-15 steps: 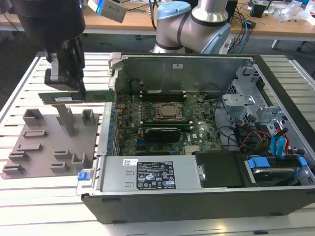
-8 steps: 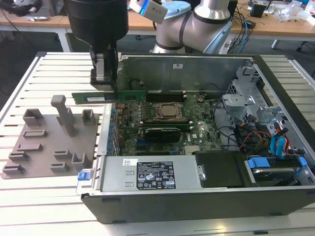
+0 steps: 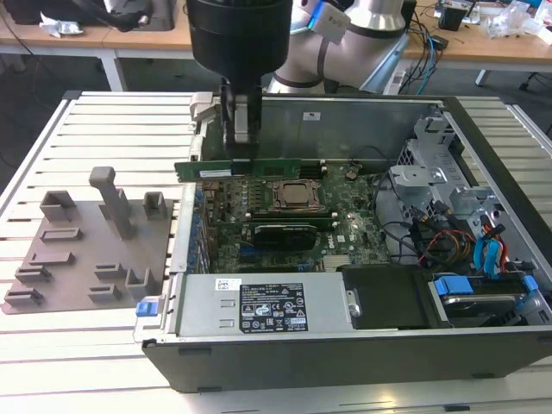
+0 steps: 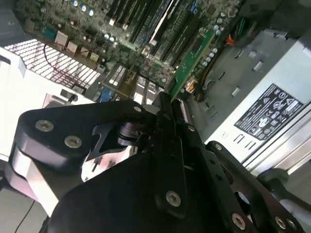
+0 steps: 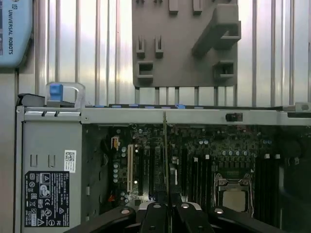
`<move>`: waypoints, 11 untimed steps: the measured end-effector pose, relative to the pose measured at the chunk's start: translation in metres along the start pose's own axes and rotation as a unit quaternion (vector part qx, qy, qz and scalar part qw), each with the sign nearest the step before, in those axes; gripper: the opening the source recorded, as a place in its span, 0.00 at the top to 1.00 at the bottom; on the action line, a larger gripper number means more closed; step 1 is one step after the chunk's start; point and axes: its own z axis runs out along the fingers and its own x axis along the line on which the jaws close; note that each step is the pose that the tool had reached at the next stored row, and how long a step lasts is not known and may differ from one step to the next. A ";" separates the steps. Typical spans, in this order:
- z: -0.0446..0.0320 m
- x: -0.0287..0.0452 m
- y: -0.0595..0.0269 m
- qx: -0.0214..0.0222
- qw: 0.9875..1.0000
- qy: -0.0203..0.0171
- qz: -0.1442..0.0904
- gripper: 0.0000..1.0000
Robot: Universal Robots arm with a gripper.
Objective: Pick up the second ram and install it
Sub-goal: 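Pick up the second ram and move it above second insertion slot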
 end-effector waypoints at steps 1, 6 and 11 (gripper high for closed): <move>0.0001 -0.0004 -0.0035 0.000 1.000 0.000 0.000 0.87; 0.0038 -0.0033 -0.0283 -0.001 1.000 -0.013 0.003 0.87; 0.0135 -0.0133 -0.0495 -0.002 1.000 -0.014 0.007 0.87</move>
